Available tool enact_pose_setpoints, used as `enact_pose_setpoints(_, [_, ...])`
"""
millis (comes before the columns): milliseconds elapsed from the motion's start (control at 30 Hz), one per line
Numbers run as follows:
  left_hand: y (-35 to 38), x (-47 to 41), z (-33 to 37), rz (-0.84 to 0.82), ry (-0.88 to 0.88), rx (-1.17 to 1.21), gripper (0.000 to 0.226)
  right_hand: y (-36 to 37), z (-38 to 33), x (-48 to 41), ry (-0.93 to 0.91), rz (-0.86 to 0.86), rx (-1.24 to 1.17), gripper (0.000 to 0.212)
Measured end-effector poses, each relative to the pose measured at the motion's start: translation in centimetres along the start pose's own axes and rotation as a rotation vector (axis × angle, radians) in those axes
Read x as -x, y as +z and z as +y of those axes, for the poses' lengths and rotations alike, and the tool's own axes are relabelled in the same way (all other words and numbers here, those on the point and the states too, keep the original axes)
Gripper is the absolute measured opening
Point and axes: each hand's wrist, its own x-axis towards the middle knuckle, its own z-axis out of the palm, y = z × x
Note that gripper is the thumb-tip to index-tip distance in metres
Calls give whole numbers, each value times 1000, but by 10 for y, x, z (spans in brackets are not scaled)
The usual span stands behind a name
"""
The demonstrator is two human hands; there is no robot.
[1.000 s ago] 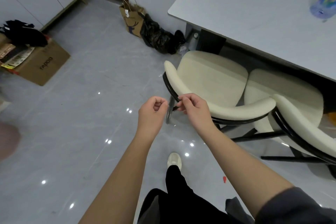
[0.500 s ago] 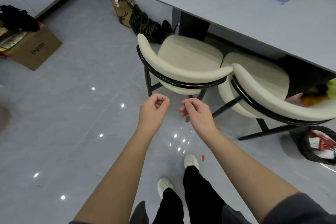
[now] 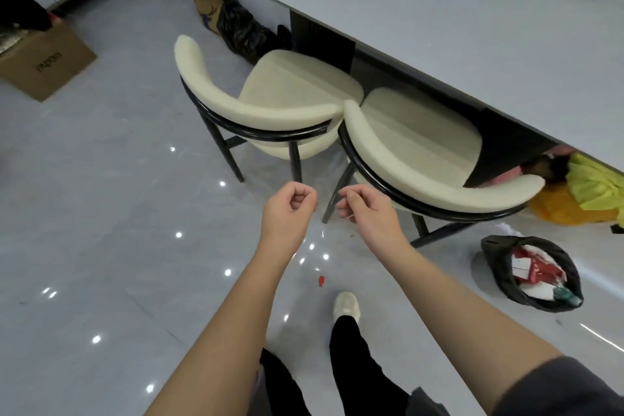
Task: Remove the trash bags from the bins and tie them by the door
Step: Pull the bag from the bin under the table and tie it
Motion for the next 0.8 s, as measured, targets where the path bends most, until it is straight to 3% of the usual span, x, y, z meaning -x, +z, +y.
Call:
enact_pose_setpoints(433, [144,76,-10,22,57,-33,9,-134,79,28,-54,0,-60,18])
enact_pose_setpoints(800, [254,152,-33,27,-35,21,8,-237,159,63,-16,-21,19,18])
